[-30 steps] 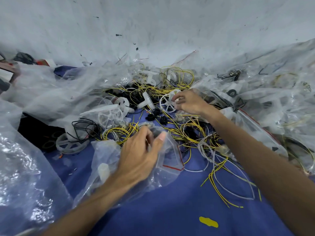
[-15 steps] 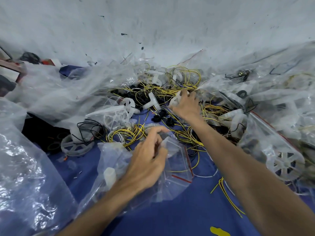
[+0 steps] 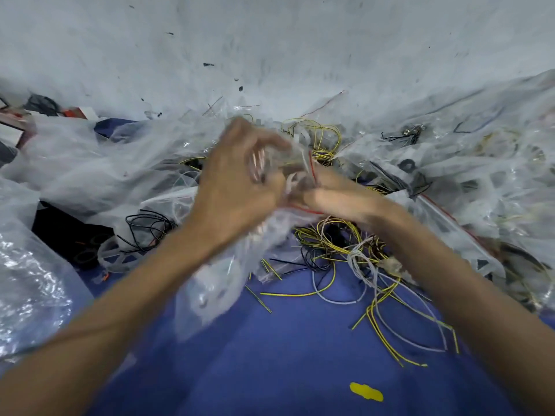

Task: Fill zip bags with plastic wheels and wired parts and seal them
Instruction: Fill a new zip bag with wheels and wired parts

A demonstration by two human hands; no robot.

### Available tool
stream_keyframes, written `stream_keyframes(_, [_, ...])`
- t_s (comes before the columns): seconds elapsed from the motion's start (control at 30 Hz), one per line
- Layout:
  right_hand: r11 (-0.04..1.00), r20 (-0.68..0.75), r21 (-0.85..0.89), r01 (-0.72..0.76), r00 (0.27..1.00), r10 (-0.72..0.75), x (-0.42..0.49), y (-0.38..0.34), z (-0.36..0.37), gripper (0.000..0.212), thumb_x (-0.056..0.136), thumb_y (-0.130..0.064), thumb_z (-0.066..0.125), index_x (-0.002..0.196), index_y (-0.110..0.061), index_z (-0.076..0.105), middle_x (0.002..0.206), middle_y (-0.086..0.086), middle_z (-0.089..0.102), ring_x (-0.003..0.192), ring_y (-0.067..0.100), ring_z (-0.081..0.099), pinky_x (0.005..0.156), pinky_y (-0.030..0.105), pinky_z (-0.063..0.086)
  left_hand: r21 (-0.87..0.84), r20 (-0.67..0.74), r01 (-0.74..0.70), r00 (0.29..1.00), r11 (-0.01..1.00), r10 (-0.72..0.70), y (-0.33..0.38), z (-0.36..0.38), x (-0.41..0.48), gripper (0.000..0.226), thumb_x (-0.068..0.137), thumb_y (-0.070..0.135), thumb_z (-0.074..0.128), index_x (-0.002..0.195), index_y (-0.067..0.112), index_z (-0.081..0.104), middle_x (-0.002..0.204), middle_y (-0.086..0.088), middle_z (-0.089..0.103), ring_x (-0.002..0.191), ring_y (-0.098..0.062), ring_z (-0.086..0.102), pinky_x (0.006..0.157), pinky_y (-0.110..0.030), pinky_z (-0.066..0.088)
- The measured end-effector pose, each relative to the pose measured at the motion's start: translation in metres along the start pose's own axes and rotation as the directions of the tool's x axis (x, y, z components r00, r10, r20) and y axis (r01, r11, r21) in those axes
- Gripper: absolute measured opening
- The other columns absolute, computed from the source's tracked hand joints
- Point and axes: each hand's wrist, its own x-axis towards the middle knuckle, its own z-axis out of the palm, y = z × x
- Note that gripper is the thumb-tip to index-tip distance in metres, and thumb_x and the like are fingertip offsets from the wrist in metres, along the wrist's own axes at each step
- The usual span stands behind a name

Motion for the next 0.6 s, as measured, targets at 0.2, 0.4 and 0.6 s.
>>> stream_keyframes(0.2, [0.896, -0.768, 0.121, 0.427, 0.612, -0.188, 0.018, -0.023, -0.028, 0.024, 0.095, -0.005, 0.034, 0.094, -0.024, 0.048, 0.077, 0.000, 0.056, 0.063, 0.022, 0.070, 0.056, 0.030, 0.055, 0.181, -0.013, -0.361, 0.929, 0.915, 0.369, 0.013, -0.035, 0.091, 0.058, 0.063, 0.004, 0.042, 0.119, 0.008, 0.058, 0.099, -0.005, 0.049, 0.085, -0.010, 0.041, 0.077, -0.016, 0.034])
stream_keyframes(0.4, [0.966, -0.296, -0.021, -0.258, 0.924, 0.240, 0.011, 0.036, -0.001, 0.032, 0.091, 0.001, 0.042, 0.118, -0.015, 0.049, 0.111, 0.014, 0.064, 0.080, 0.026, 0.069, 0.076, 0.045, 0.057, 0.593, 0.610, -0.275, 0.766, 0.757, -0.200, -0.042, 0.003, 0.057, 0.066, 0.081, 0.003, 0.052, 0.141, 0.027, 0.039, 0.136, -0.003, 0.039, 0.128, -0.022, 0.032, 0.094, -0.041, 0.044])
stream_keyframes(0.6, [0.987, -0.468, 0.007, -0.162, 0.871, 0.147, 0.014, 0.054, -0.003, 0.050, 0.077, 0.000, 0.049, 0.120, -0.025, 0.041, 0.103, 0.003, 0.065, 0.092, 0.022, 0.063, 0.075, 0.041, 0.057, 0.561, 0.558, -0.253, 0.819, 0.789, -0.134, -0.063, 0.016, 0.022, 0.055, 0.079, 0.005, 0.053, 0.130, 0.028, 0.052, 0.136, 0.004, 0.044, 0.126, -0.016, 0.037, 0.095, -0.042, 0.045])
